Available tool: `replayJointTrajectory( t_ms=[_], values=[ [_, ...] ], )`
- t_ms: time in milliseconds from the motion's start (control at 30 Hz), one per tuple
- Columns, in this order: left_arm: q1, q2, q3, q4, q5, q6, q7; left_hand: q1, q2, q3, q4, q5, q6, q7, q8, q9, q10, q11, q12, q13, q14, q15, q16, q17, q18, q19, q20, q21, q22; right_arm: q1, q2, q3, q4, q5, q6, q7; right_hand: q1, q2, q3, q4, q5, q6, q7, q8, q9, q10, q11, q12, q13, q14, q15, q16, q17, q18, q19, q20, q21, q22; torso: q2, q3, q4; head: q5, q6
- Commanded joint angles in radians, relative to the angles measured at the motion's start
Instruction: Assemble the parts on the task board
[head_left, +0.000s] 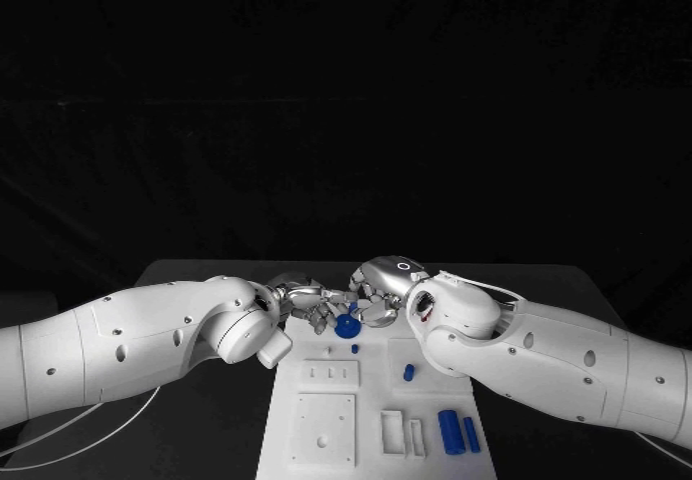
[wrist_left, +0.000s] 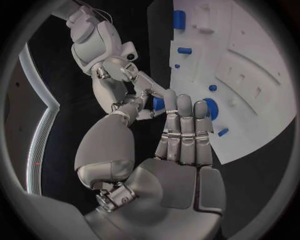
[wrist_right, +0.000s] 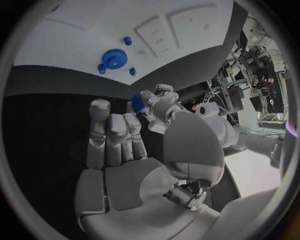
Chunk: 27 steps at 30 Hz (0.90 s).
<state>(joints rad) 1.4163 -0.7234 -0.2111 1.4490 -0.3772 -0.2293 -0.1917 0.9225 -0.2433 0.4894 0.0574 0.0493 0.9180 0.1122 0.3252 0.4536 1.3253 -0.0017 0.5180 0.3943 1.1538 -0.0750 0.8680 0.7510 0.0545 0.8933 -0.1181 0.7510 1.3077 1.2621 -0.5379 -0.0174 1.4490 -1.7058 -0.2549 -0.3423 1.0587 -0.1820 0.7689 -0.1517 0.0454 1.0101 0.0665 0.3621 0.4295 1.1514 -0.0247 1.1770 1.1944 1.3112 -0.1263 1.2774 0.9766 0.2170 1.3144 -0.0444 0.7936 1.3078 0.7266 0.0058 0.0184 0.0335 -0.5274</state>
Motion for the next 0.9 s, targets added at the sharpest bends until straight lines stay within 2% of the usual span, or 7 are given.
replayJointTrajectory(
  t_ms=[33, 367, 533, 667, 833, 900],
  values=[
    [0.003, 0.002, 0.001, 0.002, -0.031, 0.008, -0.018, 0.011, 0.003, -0.001, 0.004, 0.000, 0.007, -0.002, 0.001, 0.002, -0.007, 0.001, 0.007, 0.002, -0.010, 0.000, 0.000, -0.003, -0.012, -0.008, -0.052, 0.000, 0.015, 0.000, 0.006, -0.001, 0.005, -0.017, 0.028, -0.009, 0.002, -0.012, -0.001, 0.007, 0.004, 0.026, 0.018, 0.002, 0.017, 0.004, -0.003, 0.003, -0.001, -0.001, -0.008, -0.003, 0.001, 0.045, 0.002, 0.004, 0.005, 0.018, 0.001, 0.0001, -0.0015, 0.000, -0.001],
    [0.003, 0.007, 0.000, 0.004, -0.031, 0.016, -0.016, 0.034, 0.032, -0.017, -0.002, 0.000, 0.012, -0.003, 0.003, 0.006, -0.013, -0.001, 0.014, 0.008, -0.012, 0.000, 0.005, -0.010, -0.013, -0.013, -0.052, 0.005, 0.014, 0.000, 0.020, -0.005, 0.002, -0.015, 0.037, -0.014, 0.001, -0.014, 0.000, 0.009, 0.004, 0.026, 0.018, 0.002, 0.017, 0.005, -0.003, 0.003, 0.000, -0.001, -0.008, -0.003, 0.001, 0.045, 0.002, 0.005, 0.005, 0.018, 0.000, 0.0006, -0.0007, -0.005, -0.001],
    [0.003, 0.007, 0.000, 0.004, -0.031, 0.019, -0.015, 0.057, 0.057, -0.031, -0.018, 0.000, 0.016, -0.004, 0.005, 0.009, -0.016, -0.002, 0.018, 0.011, -0.014, 0.000, 0.009, -0.016, -0.014, -0.017, -0.052, 0.008, 0.013, 0.000, 0.024, -0.006, 0.002, -0.015, 0.040, -0.014, 0.000, -0.016, 0.000, 0.011, 0.004, 0.026, 0.018, 0.002, 0.017, 0.004, -0.003, 0.003, 0.000, -0.001, -0.008, -0.003, 0.001, 0.045, 0.002, 0.005, 0.005, 0.017, 0.000, 0.0005, -0.0007, -0.005, -0.001],
    [0.003, 0.008, 0.000, 0.006, -0.031, 0.022, -0.016, 0.090, 0.098, -0.045, -0.050, 0.002, 0.024, -0.006, 0.006, 0.011, -0.018, -0.004, 0.020, 0.013, -0.015, 0.000, 0.013, -0.023, -0.015, -0.021, -0.052, 0.012, 0.012, 0.000, 0.027, -0.007, 0.001, -0.014, 0.043, -0.015, 0.000, -0.017, 0.000, 0.012, 0.004, 0.026, 0.018, 0.002, 0.017, 0.004, -0.002, 0.002, -0.001, -0.001, -0.008, -0.003, 0.001, 0.045, 0.002, 0.005, 0.005, 0.017, 0.000, 0.0004, -0.0010, -0.006, -0.002],
    [0.003, 0.008, 0.000, 0.005, -0.031, 0.018, -0.013, 0.140, 0.173, -0.048, -0.108, 0.005, 0.042, -0.010, 0.009, 0.013, -0.018, -0.007, 0.022, 0.014, -0.015, 0.000, 0.020, -0.034, -0.018, -0.026, -0.052, 0.016, 0.009, 0.000, 0.029, -0.009, 0.000, -0.011, 0.044, -0.014, -0.001, -0.017, 0.000, 0.012, 0.004, 0.026, 0.018, 0.002, 0.017, 0.004, -0.002, 0.003, 0.000, -0.001, -0.008, -0.003, 0.001, 0.045, 0.002, 0.006, 0.005, 0.017, 0.000, 0.0003, -0.0013, -0.005, -0.002],
    [0.003, 0.008, 0.000, 0.004, -0.031, 0.014, -0.012, 0.155, 0.193, -0.038, -0.126, 0.004, 0.048, -0.012, 0.010, 0.013, -0.017, -0.008, 0.021, 0.013, -0.015, -0.001, 0.022, -0.038, -0.018, -0.027, -0.052, 0.017, 0.008, 0.000, 0.029, -0.009, 0.000, -0.011, 0.045, -0.015, -0.001, -0.017, 0.001, 0.013, 0.004, 0.026, 0.018, 0.002, 0.017, 0.004, -0.002, 0.002, -0.001, -0.001, -0.008, -0.004, 0.001, 0.045, 0.002, 0.006, 0.005, 0.017, 0.000, 0.0005, -0.0014, -0.005, -0.002]
  ],
)
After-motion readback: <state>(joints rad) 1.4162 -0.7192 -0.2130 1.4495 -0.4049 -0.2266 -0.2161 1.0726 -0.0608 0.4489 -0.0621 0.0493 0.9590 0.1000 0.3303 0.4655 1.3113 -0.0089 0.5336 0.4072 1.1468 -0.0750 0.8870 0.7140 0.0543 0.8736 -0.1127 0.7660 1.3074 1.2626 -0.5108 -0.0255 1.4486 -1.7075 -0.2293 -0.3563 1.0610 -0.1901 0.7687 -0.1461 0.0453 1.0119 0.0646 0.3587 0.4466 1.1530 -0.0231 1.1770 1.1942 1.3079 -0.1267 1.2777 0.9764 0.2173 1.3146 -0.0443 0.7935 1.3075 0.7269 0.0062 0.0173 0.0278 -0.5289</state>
